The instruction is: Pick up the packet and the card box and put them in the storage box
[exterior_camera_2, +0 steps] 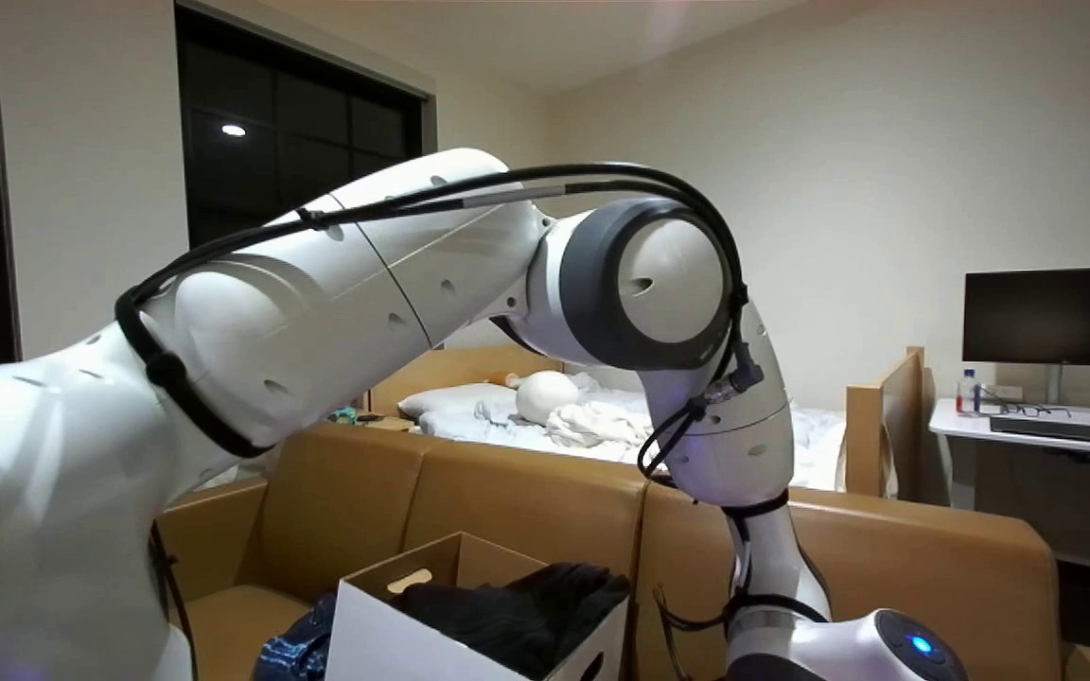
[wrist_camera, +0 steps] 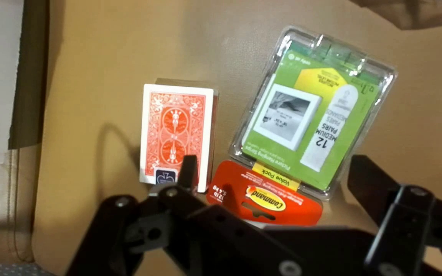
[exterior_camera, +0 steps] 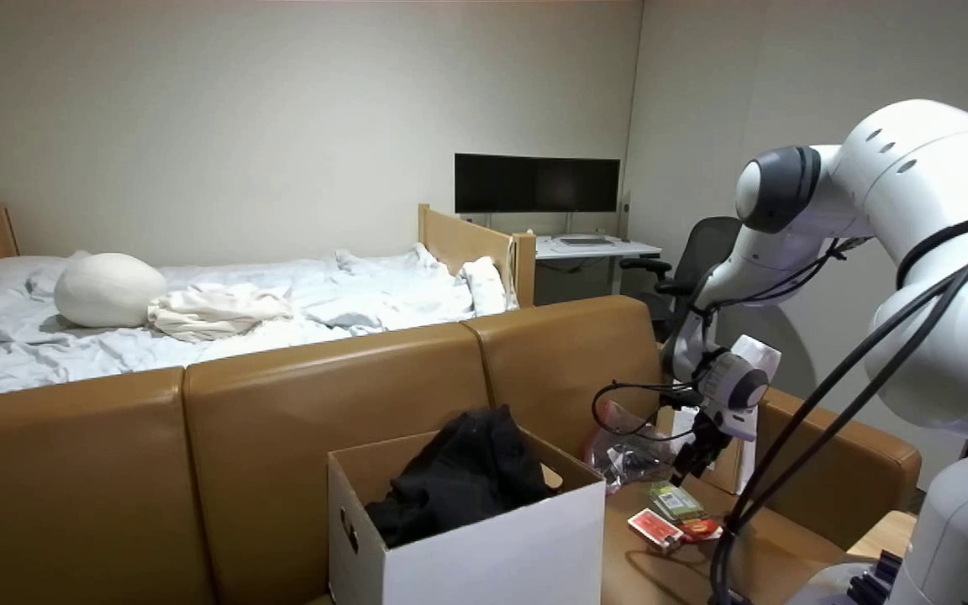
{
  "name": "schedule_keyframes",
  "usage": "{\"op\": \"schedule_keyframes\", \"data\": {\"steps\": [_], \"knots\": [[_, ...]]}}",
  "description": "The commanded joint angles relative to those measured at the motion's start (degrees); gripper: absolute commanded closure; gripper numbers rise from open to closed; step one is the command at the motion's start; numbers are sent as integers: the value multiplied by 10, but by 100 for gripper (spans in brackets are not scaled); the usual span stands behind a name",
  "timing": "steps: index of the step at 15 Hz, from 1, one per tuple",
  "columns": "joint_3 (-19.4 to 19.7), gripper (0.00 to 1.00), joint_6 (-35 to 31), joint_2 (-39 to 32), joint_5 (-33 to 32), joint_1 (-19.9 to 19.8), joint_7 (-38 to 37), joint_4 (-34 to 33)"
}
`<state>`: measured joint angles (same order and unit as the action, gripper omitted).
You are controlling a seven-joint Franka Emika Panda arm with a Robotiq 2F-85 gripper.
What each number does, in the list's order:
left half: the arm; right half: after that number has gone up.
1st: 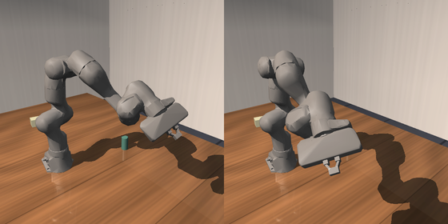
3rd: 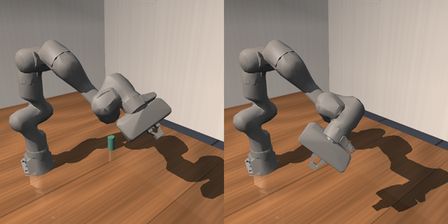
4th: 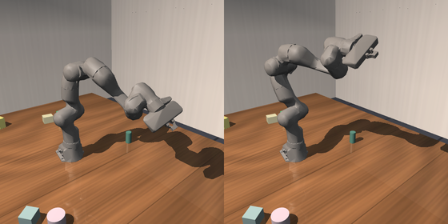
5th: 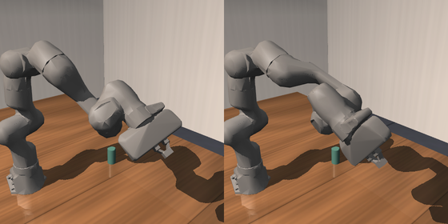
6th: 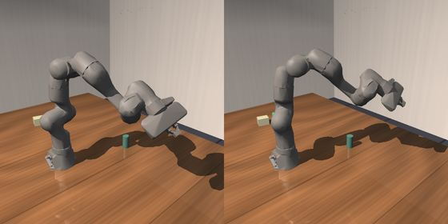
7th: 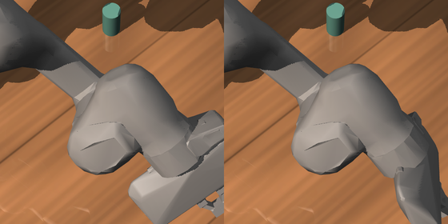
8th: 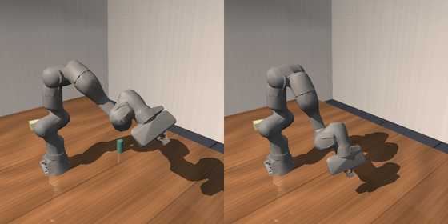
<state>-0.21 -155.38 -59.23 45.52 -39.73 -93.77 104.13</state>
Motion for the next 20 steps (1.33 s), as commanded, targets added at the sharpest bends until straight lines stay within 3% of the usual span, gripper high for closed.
{"op": "schedule_keyframes", "data": {"steps": [1, 5, 8, 16, 17, 20], "knots": [[35, 0, 118, -16, 13, -2, 22, -59], [76, 0, 260, -86, -1, 6, -11, -190], [97, 0, 328, -155, -6, 9, -55, -294], [139, 0, 325, -290, -28, 39, -240, -454], [133, 0, 311, -255, -36, 46, -244, -404], [135, 0, 316, -263, -60, 51, -283, -419]]}}
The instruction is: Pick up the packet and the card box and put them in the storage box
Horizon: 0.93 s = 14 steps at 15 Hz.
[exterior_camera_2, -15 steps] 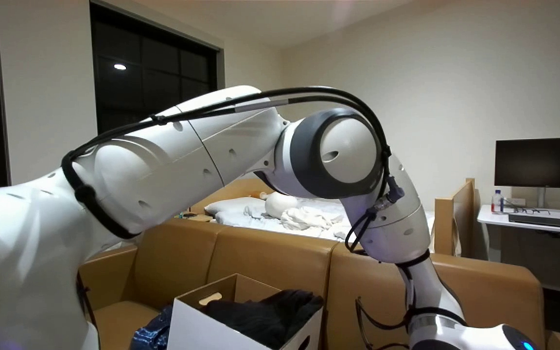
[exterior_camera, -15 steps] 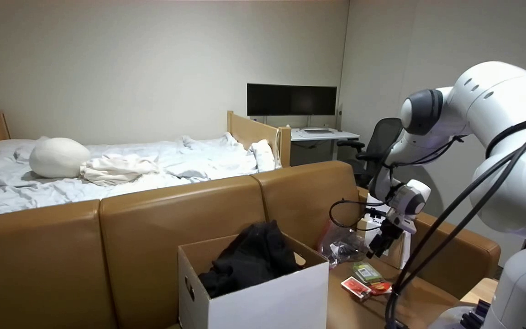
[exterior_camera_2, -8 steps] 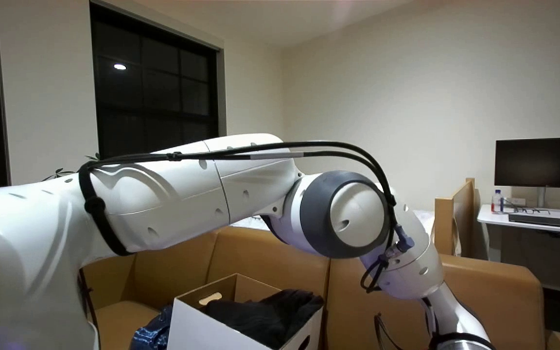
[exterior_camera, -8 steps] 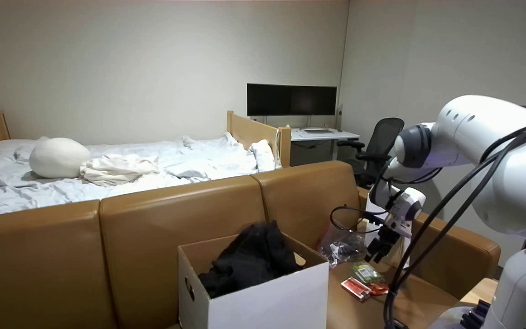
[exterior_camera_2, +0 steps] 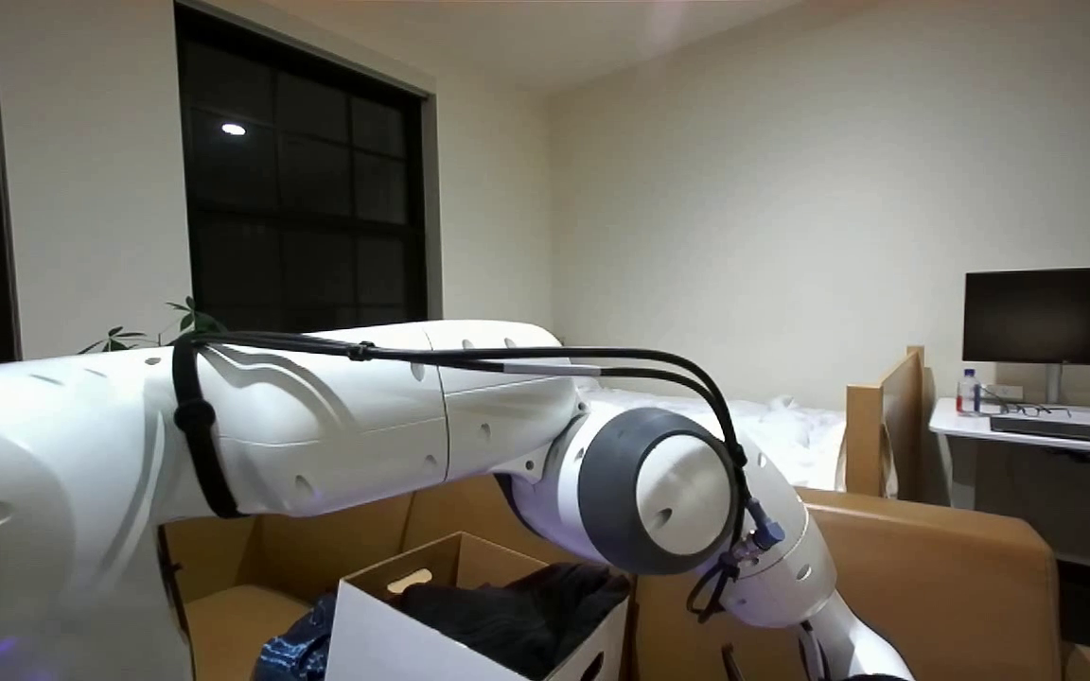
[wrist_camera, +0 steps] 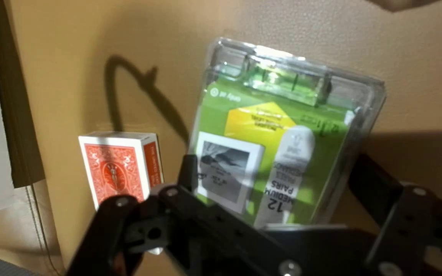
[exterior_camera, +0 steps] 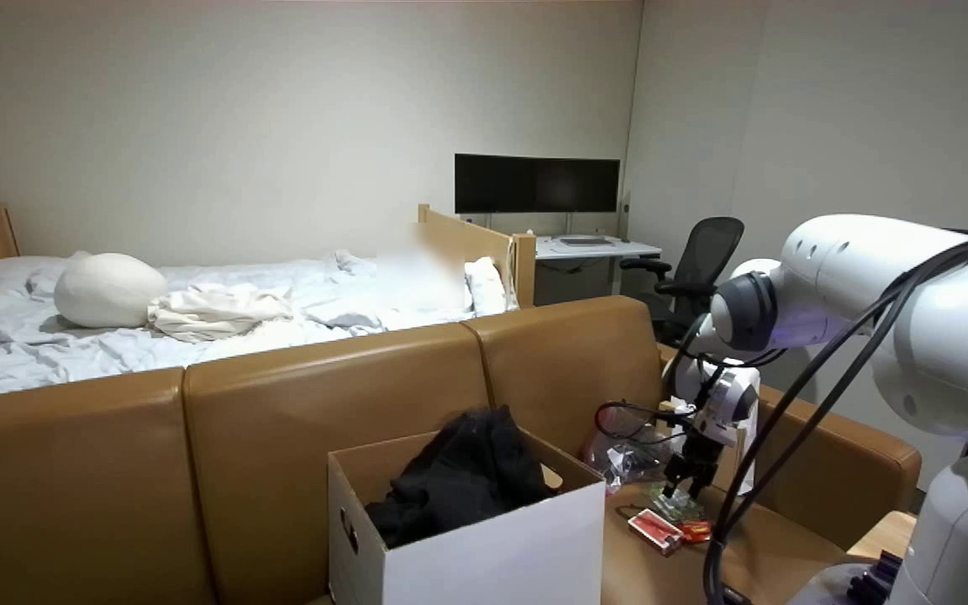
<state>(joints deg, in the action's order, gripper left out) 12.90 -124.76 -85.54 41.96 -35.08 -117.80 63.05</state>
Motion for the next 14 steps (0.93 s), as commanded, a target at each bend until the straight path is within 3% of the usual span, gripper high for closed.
{"op": "schedule_keyframes", "data": {"steps": [1, 4, 12, 13, 14], "knots": [[2, 0, 9, 1, -31, 5, -52, -8], [-1, 0, 13, 1, -48, 2, -73, -11], [-48, 0, 69, 1, -51, -41, -12, -19], [-52, 25, 78, 1, -49, -48, -8, -20], [-61, 26, 89, 1, -46, -57, 6, -22]]}}
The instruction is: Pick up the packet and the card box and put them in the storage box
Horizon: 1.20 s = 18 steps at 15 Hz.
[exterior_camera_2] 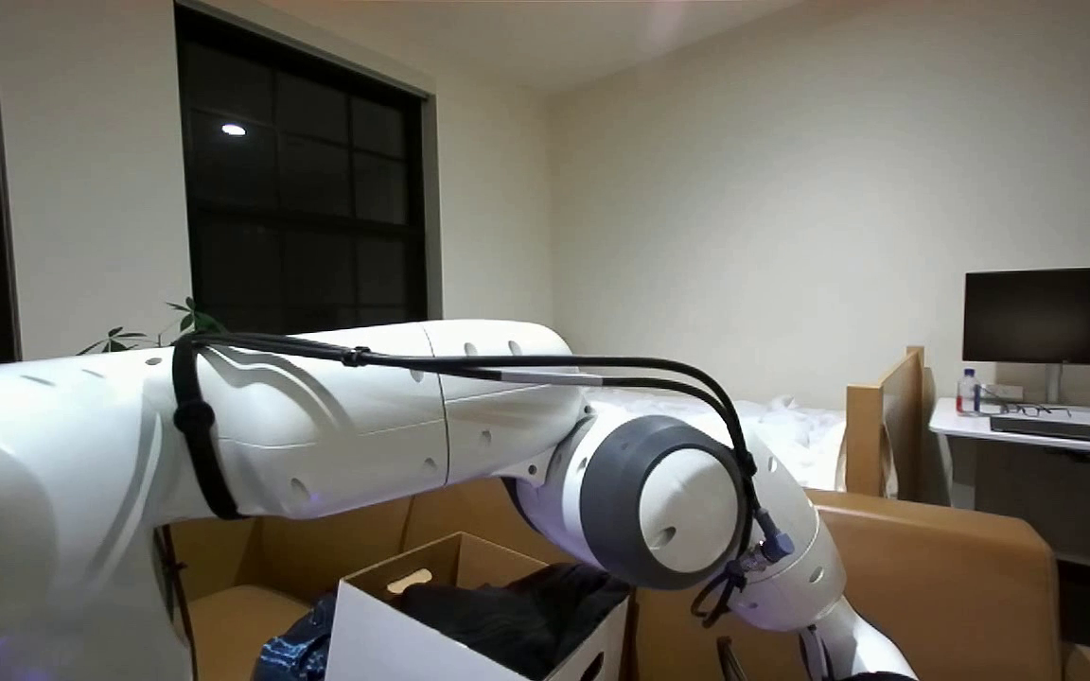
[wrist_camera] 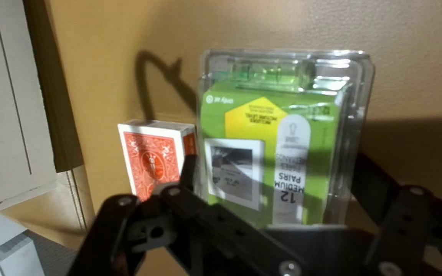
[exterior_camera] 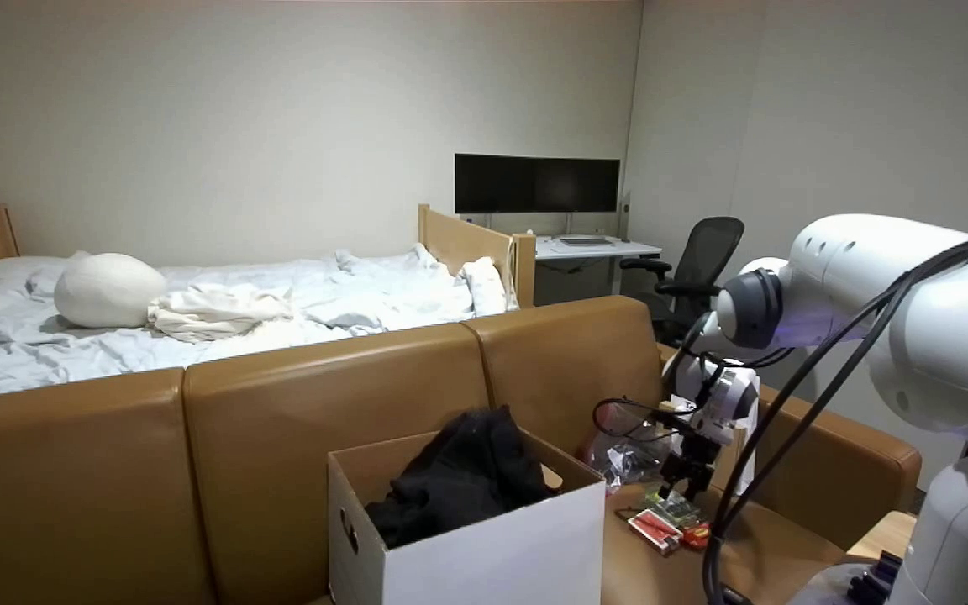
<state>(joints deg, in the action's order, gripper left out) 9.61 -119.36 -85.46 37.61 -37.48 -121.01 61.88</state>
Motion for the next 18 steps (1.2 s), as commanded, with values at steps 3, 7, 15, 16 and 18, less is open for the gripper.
{"op": "schedule_keyframes", "data": {"steps": [3, 7, 15, 16, 18], "knots": [[-43, 47, 77, 0, -1, -53, 63, -15], [-55, 74, 129, 0, 2, -72, 95, -17], [-66, 99, 192, 0, 9, -88, 153, -22], [-67, 100, 198, 0, 9, -89, 162, -23], [-66, 99, 207, 0, 10, -89, 172, -25]]}}
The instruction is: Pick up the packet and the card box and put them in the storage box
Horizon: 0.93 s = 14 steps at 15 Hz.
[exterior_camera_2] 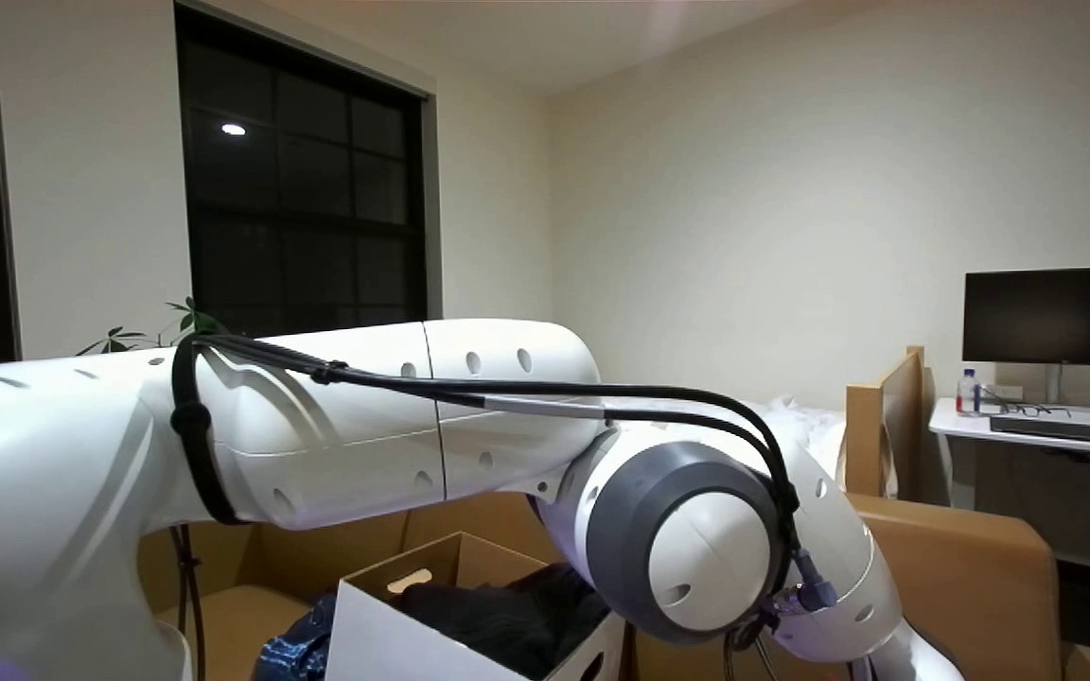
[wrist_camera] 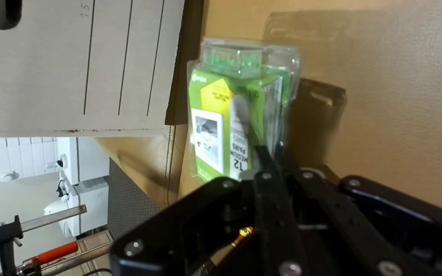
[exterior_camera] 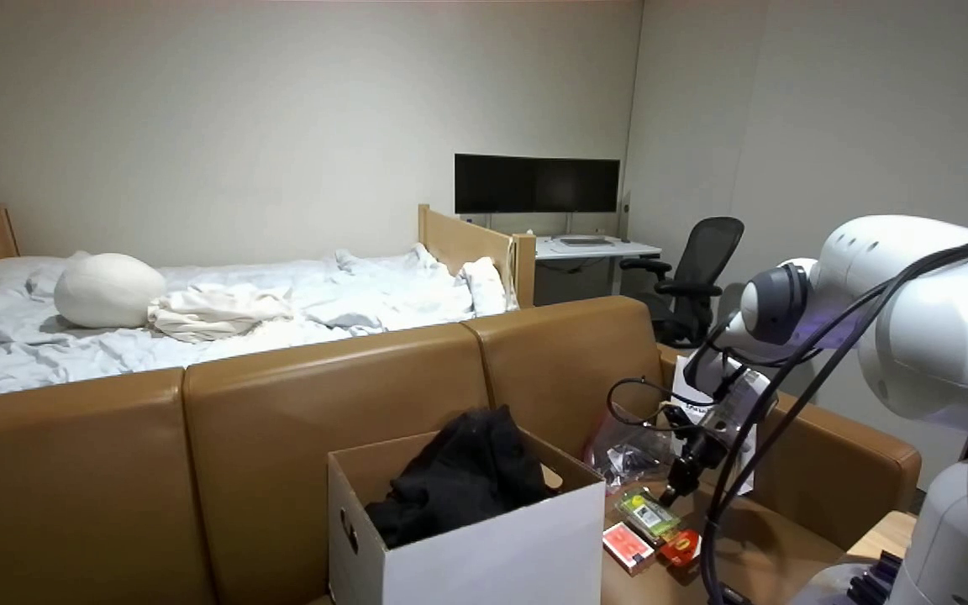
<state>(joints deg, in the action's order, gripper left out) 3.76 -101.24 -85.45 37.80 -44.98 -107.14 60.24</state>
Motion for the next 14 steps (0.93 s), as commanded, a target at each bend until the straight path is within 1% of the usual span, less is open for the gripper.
{"op": "schedule_keyframes", "data": {"steps": [1, 6, 8, 10, 12, 14], "knots": [[-8, 98, 29, 0, 9, -15, 38, -10], [-8, 98, 46, 0, 5, -17, 85, -25], [-7, 98, 60, 0, -2, -18, 117, -44], [3, 98, 81, 8, -16, -12, 138, -66], [14, 98, 67, 53, -30, 5, 150, -32], [28, 98, 33, 104, -46, 33, 150, 14]]}}
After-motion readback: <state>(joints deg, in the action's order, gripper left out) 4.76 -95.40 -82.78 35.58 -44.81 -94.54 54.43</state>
